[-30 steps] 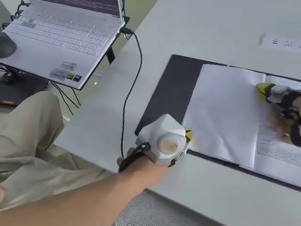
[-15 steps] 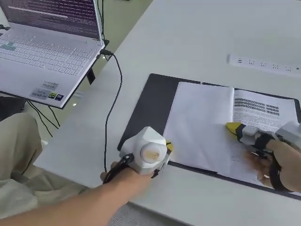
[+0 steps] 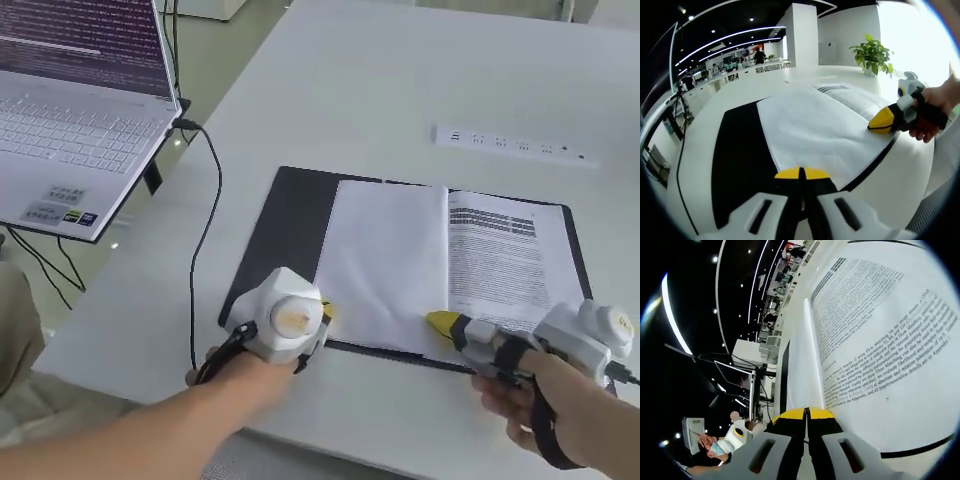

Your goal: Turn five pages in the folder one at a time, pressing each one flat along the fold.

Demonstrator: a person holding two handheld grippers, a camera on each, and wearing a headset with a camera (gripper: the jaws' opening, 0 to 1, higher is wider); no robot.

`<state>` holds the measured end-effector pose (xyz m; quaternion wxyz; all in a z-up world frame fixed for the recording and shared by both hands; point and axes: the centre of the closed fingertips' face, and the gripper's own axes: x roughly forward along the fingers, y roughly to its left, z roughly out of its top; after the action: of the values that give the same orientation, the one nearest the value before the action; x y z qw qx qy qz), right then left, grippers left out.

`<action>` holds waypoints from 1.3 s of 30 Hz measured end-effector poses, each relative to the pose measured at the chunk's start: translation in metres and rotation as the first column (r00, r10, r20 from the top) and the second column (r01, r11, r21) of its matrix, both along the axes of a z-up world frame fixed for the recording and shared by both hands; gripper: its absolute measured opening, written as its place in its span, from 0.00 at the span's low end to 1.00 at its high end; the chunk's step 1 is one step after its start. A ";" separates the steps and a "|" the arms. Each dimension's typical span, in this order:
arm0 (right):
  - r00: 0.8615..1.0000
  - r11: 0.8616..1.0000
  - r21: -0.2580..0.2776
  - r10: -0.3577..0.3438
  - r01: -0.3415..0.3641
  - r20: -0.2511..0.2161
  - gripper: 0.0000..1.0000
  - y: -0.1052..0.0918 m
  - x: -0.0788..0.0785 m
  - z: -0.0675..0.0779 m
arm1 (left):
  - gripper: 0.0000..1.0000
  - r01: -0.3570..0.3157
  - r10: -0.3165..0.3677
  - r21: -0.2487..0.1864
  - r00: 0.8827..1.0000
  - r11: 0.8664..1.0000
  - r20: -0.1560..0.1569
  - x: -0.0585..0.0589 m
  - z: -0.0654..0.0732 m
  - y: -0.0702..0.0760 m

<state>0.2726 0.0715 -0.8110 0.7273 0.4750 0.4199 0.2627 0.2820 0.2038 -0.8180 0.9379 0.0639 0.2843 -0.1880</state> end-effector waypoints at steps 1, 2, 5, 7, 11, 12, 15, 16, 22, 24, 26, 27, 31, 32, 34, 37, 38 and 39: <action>1.000 1.000 0.001 0.000 0.000 -0.001 0.00 0.000 -0.003 0.000 | 0.00 -0.001 0.001 0.000 1.000 1.000 0.000 0.000 0.000 0.000; 1.000 1.000 0.005 -0.004 0.004 -0.002 0.00 0.000 -0.006 0.000 | 0.00 0.000 0.000 0.001 1.000 1.000 -0.001 0.000 0.000 0.000; 0.999 0.999 0.013 0.039 -0.039 -0.031 0.00 0.003 -0.024 -0.002 | 0.00 -0.002 0.002 0.005 1.000 1.000 -0.005 0.000 0.000 0.000; 0.998 0.999 0.002 0.055 -0.055 -0.021 0.00 0.005 -0.032 -0.002 | 0.00 -0.006 0.006 0.005 1.000 1.000 -0.007 0.000 0.000 0.000; 0.995 0.996 0.024 0.092 -0.091 -0.032 0.00 0.013 -0.048 0.007 | 0.00 -0.013 0.013 0.005 1.000 1.000 -0.012 -0.001 0.000 0.001; 0.994 0.994 0.022 0.104 -0.103 -0.030 0.00 0.014 -0.054 0.010 | 0.00 -0.017 0.017 0.002 1.000 1.000 -0.013 -0.001 0.000 0.001; 0.996 0.995 0.060 0.085 -0.084 -0.009 0.00 0.015 -0.059 0.025 | 0.00 -0.052 0.051 -0.030 0.998 0.998 -0.027 -0.001 0.000 0.002; 0.997 0.995 0.070 0.078 -0.077 -0.009 0.00 0.013 -0.058 0.028 | 0.00 -0.071 0.069 -0.050 0.997 0.996 -0.039 -0.001 0.001 0.002; 0.989 1.000 -0.024 -0.011 0.014 0.146 0.00 -0.010 -0.040 0.063 | 0.00 -0.090 0.079 -0.089 0.990 0.992 -0.116 -0.007 0.008 0.003; 0.978 0.996 -0.079 -0.011 0.028 0.208 0.00 -0.019 -0.035 0.075 | 0.02 -0.073 0.063 -0.089 0.993 0.993 -0.102 -0.010 0.018 0.002; 0.958 0.989 -0.135 -0.013 0.054 0.287 0.00 -0.033 -0.027 0.090 | 0.04 -0.060 0.051 -0.112 0.995 0.992 -0.081 -0.013 0.034 0.002; 0.950 0.986 -0.158 -0.008 0.060 0.313 0.00 -0.039 -0.026 0.097 | 0.05 -0.062 0.052 -0.129 0.996 0.990 -0.075 -0.014 0.041 0.002; 0.904 0.963 -0.240 -0.009 0.123 0.426 0.01 -0.071 -0.018 0.129 | 0.10 -0.043 0.037 -0.164 0.999 0.986 -0.039 -0.025 0.073 0.004; 0.893 0.954 -0.267 -0.001 0.136 0.450 0.03 -0.078 -0.019 0.139 | 0.12 -0.037 0.033 -0.165 0.999 0.986 -0.027 -0.029 0.082 0.006; 0.870 0.939 -0.300 0.000 0.170 0.493 0.08 -0.091 -0.021 0.154 | 0.18 -0.031 0.027 -0.171 0.999 0.985 -0.028 -0.036 0.095 0.006; 0.847 0.916 -0.351 0.026 0.193 0.532 0.14 -0.105 -0.027 0.170 | 0.23 -0.020 0.022 -0.195 1.000 0.981 0.004 -0.044 0.119 0.005; 0.838 0.895 -0.397 0.053 0.201 0.543 0.16 -0.111 -0.031 0.174 | 0.24 -0.018 0.021 -0.196 1.000 0.980 0.013 -0.047 0.127 0.004; 0.825 0.884 -0.417 0.069 0.210 0.561 0.19 -0.115 -0.033 0.178 | 0.26 -0.016 0.019 -0.197 1.000 0.980 0.017 -0.050 0.133 0.003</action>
<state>0.2398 -0.0434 -0.6331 0.9189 0.2059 0.2194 0.2550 0.2318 0.2072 -0.6846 0.9439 -0.0299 0.2561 -0.2064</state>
